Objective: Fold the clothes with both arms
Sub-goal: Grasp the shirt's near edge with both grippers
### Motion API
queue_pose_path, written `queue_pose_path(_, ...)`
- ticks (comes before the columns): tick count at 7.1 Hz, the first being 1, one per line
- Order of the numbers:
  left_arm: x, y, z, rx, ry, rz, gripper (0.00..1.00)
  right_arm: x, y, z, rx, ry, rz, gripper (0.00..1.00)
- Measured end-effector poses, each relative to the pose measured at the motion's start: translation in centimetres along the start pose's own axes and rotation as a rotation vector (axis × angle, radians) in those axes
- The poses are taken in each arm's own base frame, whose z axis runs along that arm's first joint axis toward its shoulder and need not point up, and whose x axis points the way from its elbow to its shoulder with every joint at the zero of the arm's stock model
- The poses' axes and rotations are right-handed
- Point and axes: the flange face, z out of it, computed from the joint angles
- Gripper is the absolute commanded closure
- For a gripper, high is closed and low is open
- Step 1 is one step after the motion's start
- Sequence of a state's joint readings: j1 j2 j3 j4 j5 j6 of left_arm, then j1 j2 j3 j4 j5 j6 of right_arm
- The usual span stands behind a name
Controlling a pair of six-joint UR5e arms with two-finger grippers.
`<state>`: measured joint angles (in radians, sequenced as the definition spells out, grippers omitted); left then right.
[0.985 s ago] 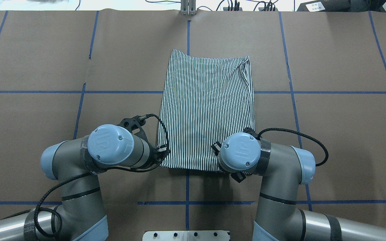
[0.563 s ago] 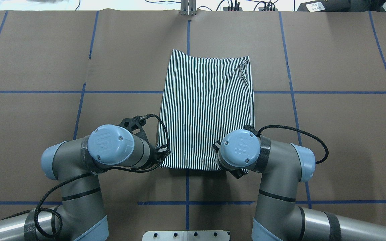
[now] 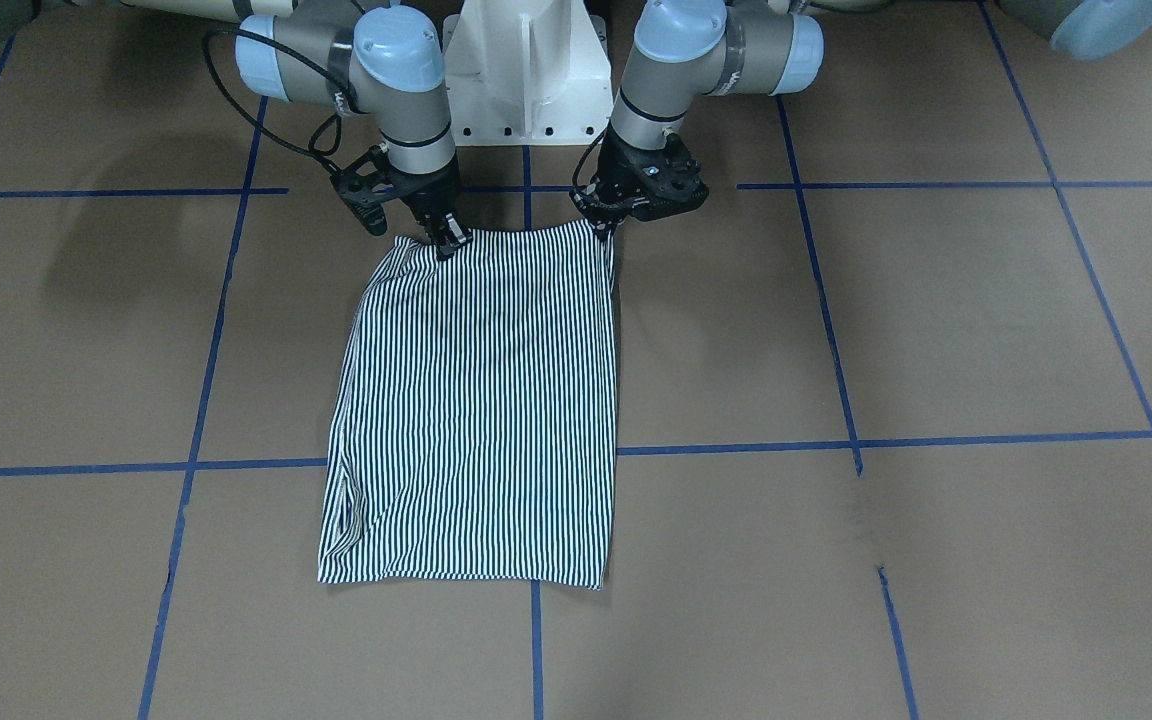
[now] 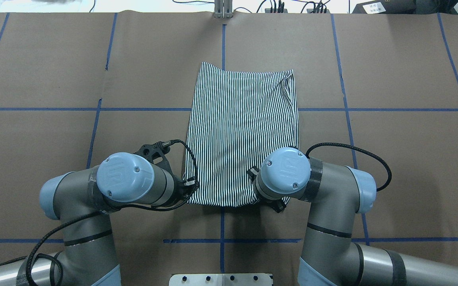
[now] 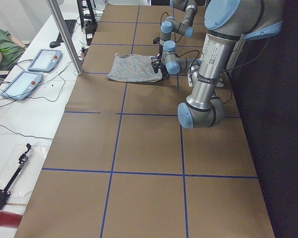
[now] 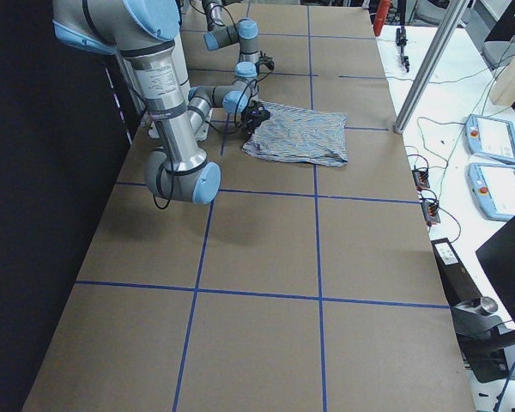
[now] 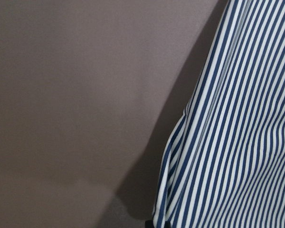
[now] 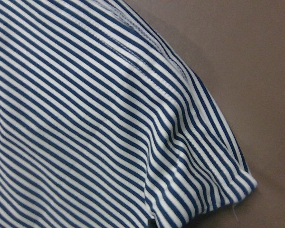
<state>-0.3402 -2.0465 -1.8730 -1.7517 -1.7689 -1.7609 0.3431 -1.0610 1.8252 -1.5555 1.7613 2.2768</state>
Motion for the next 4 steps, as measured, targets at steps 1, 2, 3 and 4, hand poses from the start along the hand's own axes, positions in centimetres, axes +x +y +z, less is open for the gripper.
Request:
queue_pose_path(1, -0.4, 1.7, -1.3, -0.017, -0.020, 0.010, 1.00, 0.8, 1.0, -1.3, -0.037, -0.004, -0.016, 1.00)
queue_pose_path(2, -1.1, 3.7, -2.8, -0.038, -0.039, 0.022, 1.00, 2.0, 2.4, -2.3, -0.071, -0.006, -0.040, 1.00)
queue_pose_path(3, -2.1, 5.4, -4.2, -0.060, -0.055, 0.032, 1.00, 3.3, 3.7, -2.8, -0.096, -0.003, -0.064, 1.00)
queue_pose_path(4, -2.9, 6.5, -5.2, -0.074, -0.067, 0.039, 1.00, 4.2, 4.5, -2.9, -0.106, 0.001, -0.080, 1.00)
